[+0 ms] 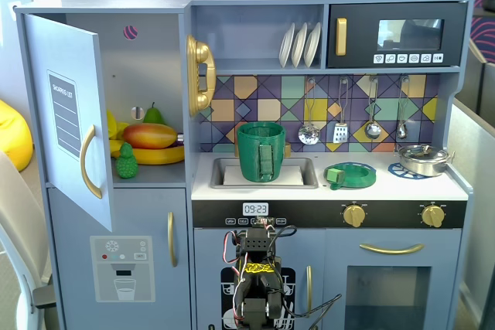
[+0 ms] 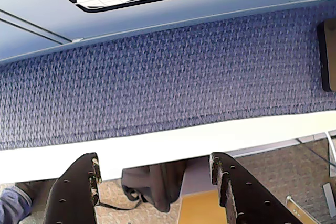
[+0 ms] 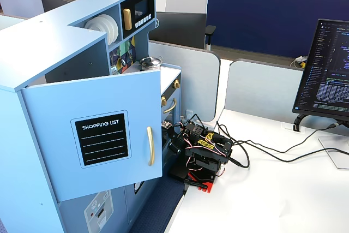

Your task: Pick up the green pineapple from the left cabinet and place it in the green recipient

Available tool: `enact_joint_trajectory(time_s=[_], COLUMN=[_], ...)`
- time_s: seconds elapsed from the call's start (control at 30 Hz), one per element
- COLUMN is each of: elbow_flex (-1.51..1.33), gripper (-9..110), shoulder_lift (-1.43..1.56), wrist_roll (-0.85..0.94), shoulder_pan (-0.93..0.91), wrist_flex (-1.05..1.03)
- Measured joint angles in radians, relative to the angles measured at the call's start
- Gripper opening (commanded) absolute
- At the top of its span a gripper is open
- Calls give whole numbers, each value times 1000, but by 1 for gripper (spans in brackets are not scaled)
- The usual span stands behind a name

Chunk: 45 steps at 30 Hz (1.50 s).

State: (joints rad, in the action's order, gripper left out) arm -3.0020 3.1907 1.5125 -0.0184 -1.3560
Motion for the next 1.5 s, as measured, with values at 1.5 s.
enact_joint_trajectory(time_s=[1.5], elbow_flex=[0], gripper=[19], shoulder_lift=[0], wrist_roll=[44], shoulder_pan=[-9], wrist_flex=[0])
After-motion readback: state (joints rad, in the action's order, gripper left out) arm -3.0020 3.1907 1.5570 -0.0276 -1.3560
